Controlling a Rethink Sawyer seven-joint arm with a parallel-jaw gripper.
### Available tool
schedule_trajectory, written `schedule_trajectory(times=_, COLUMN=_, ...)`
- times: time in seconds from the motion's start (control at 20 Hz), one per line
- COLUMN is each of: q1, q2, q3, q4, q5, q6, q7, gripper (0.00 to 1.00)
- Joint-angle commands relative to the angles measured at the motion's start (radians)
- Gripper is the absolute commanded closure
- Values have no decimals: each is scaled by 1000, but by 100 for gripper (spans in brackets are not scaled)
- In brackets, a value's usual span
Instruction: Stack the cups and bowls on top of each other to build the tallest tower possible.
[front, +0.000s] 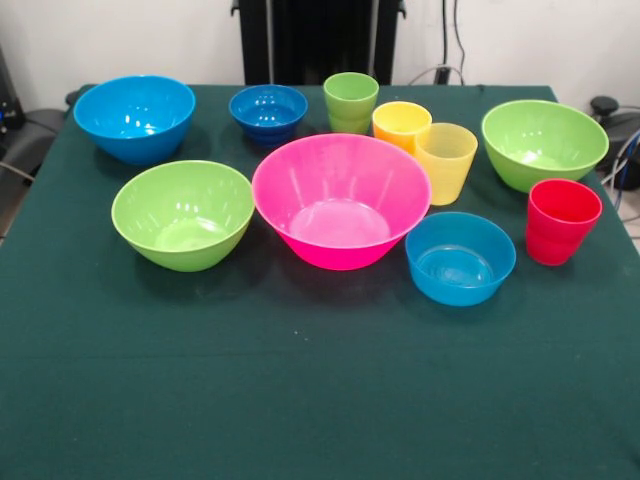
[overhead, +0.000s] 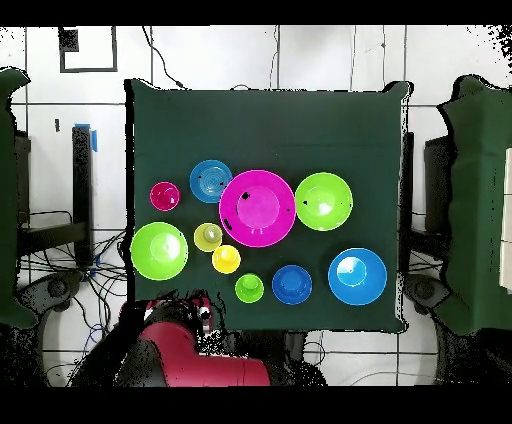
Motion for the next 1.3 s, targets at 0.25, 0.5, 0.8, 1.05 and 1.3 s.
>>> schedule_trajectory(times=0.25, q1=-35, q2=173, q3=58, q4=85, q5=23, q6=-176, q7=77, gripper=0)
schedule_trajectory(times=0.5, q1=-88, q2=263, q3=137, q4=147, q5=83, q6=-360, q7=36, gripper=0)
schedule_trajectory(times=0.8, q1=-106, q2=307, q3=175, q4=156, q5=60, q6=-434, q7=75, gripper=0)
schedule_trajectory(times=1.05, q1=-121, q2=359, q3=197, q4=164, q5=36, q6=-519, q7=109, gripper=0)
schedule_trajectory(times=1.3, q1=-143, q2=409, q3=225, q4=173, q5=17, q6=-590, q7=122, gripper=0)
